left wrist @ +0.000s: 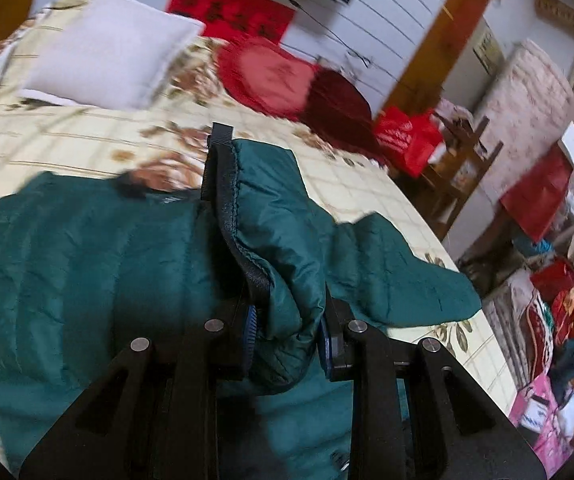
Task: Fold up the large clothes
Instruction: 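Fold the lifted side over the jacket body toward the right gripper, open, then withdraw the open left gripper from the folded side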
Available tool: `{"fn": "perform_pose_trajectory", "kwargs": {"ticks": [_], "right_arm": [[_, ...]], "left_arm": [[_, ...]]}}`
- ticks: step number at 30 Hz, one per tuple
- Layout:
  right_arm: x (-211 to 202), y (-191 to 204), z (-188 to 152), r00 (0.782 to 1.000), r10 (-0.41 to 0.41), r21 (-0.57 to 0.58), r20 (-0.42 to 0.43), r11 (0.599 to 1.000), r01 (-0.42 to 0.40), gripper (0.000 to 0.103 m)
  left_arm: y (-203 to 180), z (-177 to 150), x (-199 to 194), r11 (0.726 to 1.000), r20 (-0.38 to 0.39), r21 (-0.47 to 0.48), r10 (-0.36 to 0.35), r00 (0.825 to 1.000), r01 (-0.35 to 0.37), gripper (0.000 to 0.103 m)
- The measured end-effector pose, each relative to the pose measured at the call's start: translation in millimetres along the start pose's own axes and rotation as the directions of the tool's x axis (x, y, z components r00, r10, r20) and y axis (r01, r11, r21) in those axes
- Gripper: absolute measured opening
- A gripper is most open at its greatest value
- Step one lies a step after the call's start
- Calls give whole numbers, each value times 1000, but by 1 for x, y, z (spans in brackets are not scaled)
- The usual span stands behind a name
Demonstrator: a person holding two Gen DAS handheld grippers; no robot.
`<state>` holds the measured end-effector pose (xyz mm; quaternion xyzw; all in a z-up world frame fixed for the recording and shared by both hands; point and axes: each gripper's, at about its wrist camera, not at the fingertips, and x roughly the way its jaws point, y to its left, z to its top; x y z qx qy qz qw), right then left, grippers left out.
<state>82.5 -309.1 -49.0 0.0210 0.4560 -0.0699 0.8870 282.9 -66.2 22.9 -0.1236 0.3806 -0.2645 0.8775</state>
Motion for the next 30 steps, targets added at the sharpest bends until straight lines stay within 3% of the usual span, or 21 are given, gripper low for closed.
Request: {"fn": "perform_pose_trajectory", "kwargs": {"ticks": [7, 8, 9, 11, 17, 22, 27, 30], "right_arm": [[6, -8, -1, 999, 6, 5, -36, 1000, -6, 103], [7, -9, -1, 999, 13, 9, -43, 1000, -13, 103], [8, -9, -1, 999, 18, 14, -47, 1000, -17, 103], [7, -9, 0, 999, 28, 24, -44, 999, -27, 103], [0, -7, 6, 1000, 28, 57, 4, 998, -28, 103], [-14, -11, 16, 992, 55, 136, 116, 988, -71, 103], [-19, 20, 48, 961, 119, 65, 250, 988, -140, 103], [-11, 59, 81, 933, 254, -28, 255, 966, -255, 103]], "left_arm": [[-15, -18, 67, 999, -117, -30, 20, 993, -23, 28], [-12, -21, 71, 999, -131, -43, 16, 991, -22, 32], [-10, -25, 73, 998, -141, -53, 9, 990, -16, 42], [-5, -30, 70, 997, -165, -81, -28, 986, 15, 55], [-3, -34, 31, 998, -136, -46, -44, 990, 38, 55], [42, -34, -20, 994, -23, -26, 107, 994, -107, 55], [125, -34, -52, 946, 19, -151, 292, 956, -286, 55], [159, -36, -58, 921, 23, -243, 321, 947, -306, 55]]}}
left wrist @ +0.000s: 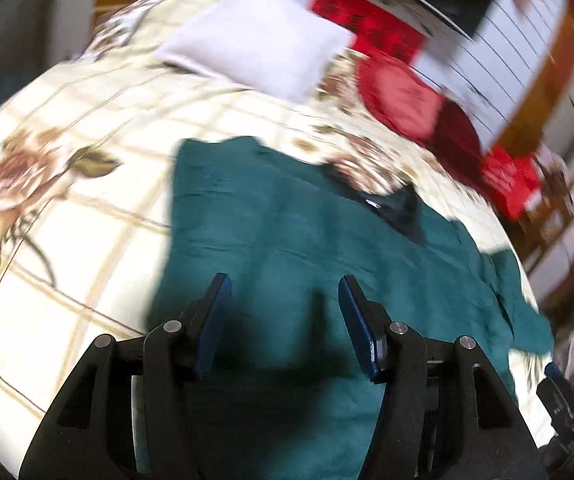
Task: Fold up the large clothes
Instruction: 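Withdraw the open left gripper from the folded side, then grasp the jacket's other side and sleeve with the right gripper, lift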
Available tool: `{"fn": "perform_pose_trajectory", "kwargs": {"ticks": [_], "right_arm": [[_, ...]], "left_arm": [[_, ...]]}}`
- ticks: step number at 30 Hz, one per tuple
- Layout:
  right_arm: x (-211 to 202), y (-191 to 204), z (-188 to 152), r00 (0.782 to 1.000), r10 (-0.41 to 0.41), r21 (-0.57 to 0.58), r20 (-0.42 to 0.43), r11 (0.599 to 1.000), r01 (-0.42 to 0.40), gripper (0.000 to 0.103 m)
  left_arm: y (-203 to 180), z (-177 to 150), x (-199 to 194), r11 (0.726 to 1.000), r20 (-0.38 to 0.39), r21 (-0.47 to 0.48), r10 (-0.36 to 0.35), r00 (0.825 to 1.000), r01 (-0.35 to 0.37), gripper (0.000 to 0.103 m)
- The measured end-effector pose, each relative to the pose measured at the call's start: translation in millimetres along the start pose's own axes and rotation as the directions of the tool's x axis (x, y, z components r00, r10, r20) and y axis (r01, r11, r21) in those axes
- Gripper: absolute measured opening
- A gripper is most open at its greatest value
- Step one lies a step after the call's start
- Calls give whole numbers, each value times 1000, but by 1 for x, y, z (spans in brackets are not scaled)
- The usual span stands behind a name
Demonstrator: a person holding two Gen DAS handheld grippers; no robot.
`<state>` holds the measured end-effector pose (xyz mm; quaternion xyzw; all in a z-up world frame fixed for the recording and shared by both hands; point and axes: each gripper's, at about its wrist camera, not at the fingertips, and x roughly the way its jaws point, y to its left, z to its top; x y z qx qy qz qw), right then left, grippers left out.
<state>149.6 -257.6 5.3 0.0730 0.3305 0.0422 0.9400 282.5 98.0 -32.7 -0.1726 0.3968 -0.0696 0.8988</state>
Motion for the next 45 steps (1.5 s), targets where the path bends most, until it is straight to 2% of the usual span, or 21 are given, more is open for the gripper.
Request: {"fn": "perform_pose_trajectory", "kwargs": {"ticks": [3, 5, 6, 8, 12, 15, 19, 21, 23, 25, 27, 28, 29, 30, 31, 33, 36, 39, 41, 43, 45], "right_arm": [[31, 26, 18, 992, 121, -24, -19, 992, -122, 103], [54, 38, 23, 973, 226, -22, -52, 974, -227, 103], [63, 40, 24, 967, 246, -22, -62, 969, -248, 103], [84, 34, 22, 968, 227, 0, -105, 974, -228, 103], [121, -18, 4, 959, 146, 165, -241, 980, -108, 101], [119, -32, 3, 959, 209, 224, -194, 961, -164, 101], [123, -18, 1, 962, 173, 154, -210, 978, -142, 103], [123, -7, 1, 961, 150, 102, -232, 986, -130, 103], [116, -10, 5, 965, 128, 86, -228, 990, -111, 101], [99, -12, 15, 984, 96, 92, -152, 992, -83, 101], [87, -5, 20, 989, 132, 71, -72, 989, -127, 102], [91, 0, 18, 985, 150, 59, -89, 988, -145, 103], [104, 3, 13, 975, 153, 51, -159, 988, -147, 103], [123, 5, 5, 958, 126, 46, -256, 992, -118, 103], [131, 6, 1, 951, 103, 38, -292, 995, -96, 103], [121, 8, 5, 967, 85, 27, -240, 996, -81, 103], [86, 0, 19, 992, 59, 58, -112, 997, -52, 103], [59, -22, 22, 999, -4, 55, -40, 998, 6, 103], [40, -46, 15, 998, -60, 46, -19, 997, 61, 103], [24, -79, 12, 987, -161, 59, -23, 985, 162, 103], [5, -126, 4, 960, -280, 86, 14, 957, 278, 103]], "left_arm": [[20, 1, 7, 998, -2, -67, 20, 1000, -20, 55], [19, 0, 15, 997, -14, -64, 37, 999, -37, 55], [17, -1, 18, 997, -21, -58, 41, 999, -42, 55], [12, -3, 26, 997, -32, -38, 63, 998, -64, 56], [5, -8, 42, 997, -56, 2, 77, 995, -77, 63], [1, -12, 47, 996, -67, 43, 76, 995, -73, 80], [6, -10, 45, 999, -102, 7, 38, 994, -37, 82], [7, -9, 37, 999, -80, -4, 42, 996, -43, 81], [5, -9, 23, 995, -13, 2, 96, 995, -96, 81], [1, -11, 16, 989, 44, 25, 148, 988, -149, 82], [1, -15, 27, 979, -2, 54, 197, 980, -196, 82], [3, -17, 36, 974, -46, 61, 220, 974, -217, 82], [3, -18, 36, 970, -47, 66, 235, 971, -232, 82], [1, -17, 34, 969, -44, 70, 239, 970, -236, 82], [0, -17, 32, 971, -52, 67, 235, 971, -231, 82], [0, -16, 20, 976, -63, 47, 217, 974, -214, 82], [-2, -25, -6, 975, -26, 38, 221, 975, -220, 82], [-11, -56, -37, 973, 27, 66, 220, 975, -221, 82], [-17, -79, -48, 978, 49, 88, 186, 981, -190, 82], [-21, -98, -52, 979, 73, 114, 164, 984, -172, 82], [-26, -111, -51, 969, 93, 157, 176, 980, -190, 82]]}}
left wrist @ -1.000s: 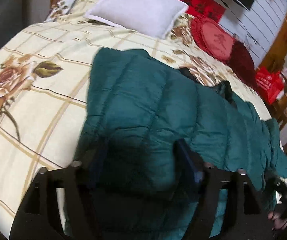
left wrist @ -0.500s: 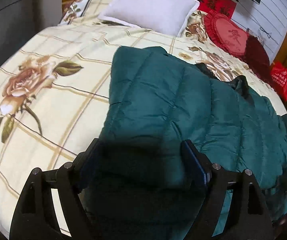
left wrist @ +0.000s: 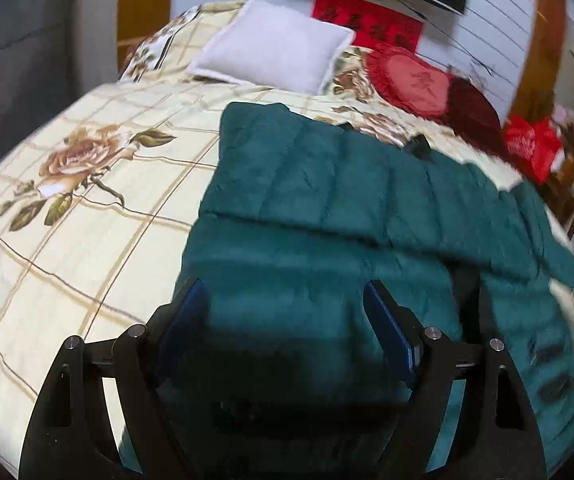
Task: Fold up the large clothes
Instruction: 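Grasp the jacket's other side and sleeve with the right gripper, lift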
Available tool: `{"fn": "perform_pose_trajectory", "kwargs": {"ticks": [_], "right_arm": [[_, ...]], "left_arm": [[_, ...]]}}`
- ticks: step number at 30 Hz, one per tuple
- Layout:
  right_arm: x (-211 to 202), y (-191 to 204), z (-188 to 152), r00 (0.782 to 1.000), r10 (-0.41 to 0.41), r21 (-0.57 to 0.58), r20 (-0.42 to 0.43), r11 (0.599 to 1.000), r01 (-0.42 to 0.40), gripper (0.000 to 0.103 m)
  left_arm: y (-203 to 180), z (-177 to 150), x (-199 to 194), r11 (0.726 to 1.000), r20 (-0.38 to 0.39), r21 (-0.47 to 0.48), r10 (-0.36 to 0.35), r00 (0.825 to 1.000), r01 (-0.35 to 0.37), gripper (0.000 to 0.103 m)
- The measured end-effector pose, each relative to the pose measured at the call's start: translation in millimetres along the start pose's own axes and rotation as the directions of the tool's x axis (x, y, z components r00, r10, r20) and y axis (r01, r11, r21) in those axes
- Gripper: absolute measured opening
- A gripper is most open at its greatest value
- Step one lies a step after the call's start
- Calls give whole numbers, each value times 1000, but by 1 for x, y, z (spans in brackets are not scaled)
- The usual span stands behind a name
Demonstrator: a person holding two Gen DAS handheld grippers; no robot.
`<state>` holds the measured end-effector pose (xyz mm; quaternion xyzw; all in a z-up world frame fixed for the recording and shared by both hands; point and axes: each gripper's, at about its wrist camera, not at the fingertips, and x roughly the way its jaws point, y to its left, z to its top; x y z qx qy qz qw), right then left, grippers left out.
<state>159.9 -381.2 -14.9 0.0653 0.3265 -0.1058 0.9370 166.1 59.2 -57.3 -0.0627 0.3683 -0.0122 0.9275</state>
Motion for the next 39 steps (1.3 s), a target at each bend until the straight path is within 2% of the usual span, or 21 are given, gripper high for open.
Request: {"fn": "perform_pose_trajectory", "kwargs": {"ticks": [3, 6, 9, 11, 12, 15, 17, 20, 23, 24, 25, 33, 35, 39], "right_arm": [[-4, -84, 5, 994, -105, 115, 4, 988, 104, 103], [9, -187, 9, 985, -167, 290, -51, 941, 174, 103], [38, -262, 3, 975, -143, 395, -173, 896, 201, 102], [48, -287, -3, 973, -132, 417, -189, 886, 201, 101], [56, -294, -5, 977, -103, 423, -186, 890, 174, 100], [73, -297, -7, 983, -34, 426, -182, 898, 110, 97], [84, -298, 3, 981, -70, 369, -180, 920, 133, 96], [98, -293, 15, 985, -27, 325, -168, 942, 81, 74], [104, -287, 14, 988, -10, 301, -153, 952, 56, 46], [103, -287, 13, 990, 19, 318, -140, 948, 27, 33], [105, -288, 12, 991, 24, 324, -134, 946, 21, 30], [48, -261, 11, 994, -98, 257, -44, 961, 106, 25], [34, -254, 17, 996, -91, 267, -21, 959, 94, 25], [-8, -210, 35, 998, -54, 234, 38, 971, 44, 25]], "left_arm": [[-8, 2, -1, 999, 14, 27, 25, 1000, -25, 82], [-15, 1, 1, 997, 13, 56, 44, 999, -45, 82], [-20, 0, 7, 997, -19, 64, 33, 999, -31, 82], [-21, 0, 12, 997, -43, 65, 34, 998, -32, 82], [-21, 0, 14, 997, -52, 65, 37, 998, -34, 82], [-17, 0, 19, 999, -85, 41, 26, 996, -23, 82], [-14, -1, 23, 1000, -103, 16, 24, 994, -23, 82], [-12, -1, 25, 1000, -116, 1, 26, 993, -26, 82], [-14, -1, 27, 999, -121, 12, 37, 992, -36, 82], [-14, -2, 27, 999, -120, 14, 39, 992, -37, 82], [-14, -2, 27, 999, -121, 15, 39, 992, -38, 82], [-16, -1, 28, 999, -121, 23, 52, 991, -49, 82], [-18, -1, 30, 997, -133, 36, 65, 989, -61, 82], [-22, -2, 32, 994, -145, 69, 94, 985, -85, 82]]}}
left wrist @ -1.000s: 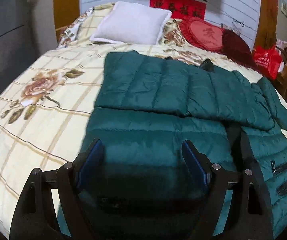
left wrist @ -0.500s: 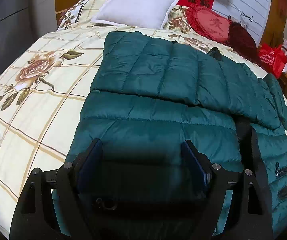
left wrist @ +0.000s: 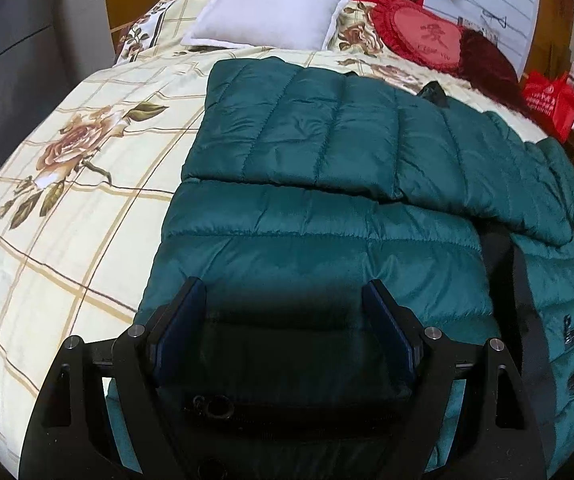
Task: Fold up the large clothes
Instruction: 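Grasp the jacket's other side and sleeve with the right gripper, lift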
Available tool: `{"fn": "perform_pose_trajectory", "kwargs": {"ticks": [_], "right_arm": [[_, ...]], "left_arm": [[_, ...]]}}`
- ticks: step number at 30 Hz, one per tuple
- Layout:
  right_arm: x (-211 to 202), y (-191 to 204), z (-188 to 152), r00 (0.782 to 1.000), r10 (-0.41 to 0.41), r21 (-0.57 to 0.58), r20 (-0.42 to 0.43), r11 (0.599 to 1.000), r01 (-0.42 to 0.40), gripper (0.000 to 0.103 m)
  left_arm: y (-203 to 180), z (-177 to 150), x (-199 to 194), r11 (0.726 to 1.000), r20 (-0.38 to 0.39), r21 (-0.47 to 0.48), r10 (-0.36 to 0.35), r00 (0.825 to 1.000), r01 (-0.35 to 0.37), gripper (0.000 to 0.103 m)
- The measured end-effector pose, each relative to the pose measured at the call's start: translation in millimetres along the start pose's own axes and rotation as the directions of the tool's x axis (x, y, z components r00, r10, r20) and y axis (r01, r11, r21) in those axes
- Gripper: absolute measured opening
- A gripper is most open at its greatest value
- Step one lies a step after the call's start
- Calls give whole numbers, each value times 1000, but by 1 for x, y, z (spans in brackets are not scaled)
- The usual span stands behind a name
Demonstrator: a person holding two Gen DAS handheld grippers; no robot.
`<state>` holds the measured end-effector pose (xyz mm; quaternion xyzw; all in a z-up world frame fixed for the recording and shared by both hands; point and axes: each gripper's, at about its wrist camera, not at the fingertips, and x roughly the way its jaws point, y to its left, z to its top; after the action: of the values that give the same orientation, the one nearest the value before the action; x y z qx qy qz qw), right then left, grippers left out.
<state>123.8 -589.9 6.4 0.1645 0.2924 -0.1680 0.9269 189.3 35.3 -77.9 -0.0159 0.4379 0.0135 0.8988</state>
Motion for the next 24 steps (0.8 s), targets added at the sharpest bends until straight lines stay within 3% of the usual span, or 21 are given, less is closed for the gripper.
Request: {"fn": "perform_pose_trajectory", "kwargs": {"ticks": [4, 6, 12, 17, 24], "right_arm": [[-40, 68, 6, 994, 104, -67, 44, 993, -101, 24], [-60, 112, 5, 983, 175, -108, 60, 980, -168, 24], [-83, 227, -8, 940, 340, -196, 31, 924, -328, 23], [-80, 304, -29, 898, 440, -209, -12, 877, -433, 23], [-44, 412, -89, 827, 541, -219, -155, 797, -563, 23]], "left_arm": [[4, 0, -3, 999, 1, 1, 40, 999, -40, 82], [5, 1, -4, 994, -4, 25, 105, 994, -105, 82], [19, 7, -8, 957, 34, 76, 277, 960, -279, 82], [42, 7, -4, 951, 5, 69, 300, 954, -300, 82], [59, 8, -4, 973, -37, -7, 231, 972, -231, 82]]}}
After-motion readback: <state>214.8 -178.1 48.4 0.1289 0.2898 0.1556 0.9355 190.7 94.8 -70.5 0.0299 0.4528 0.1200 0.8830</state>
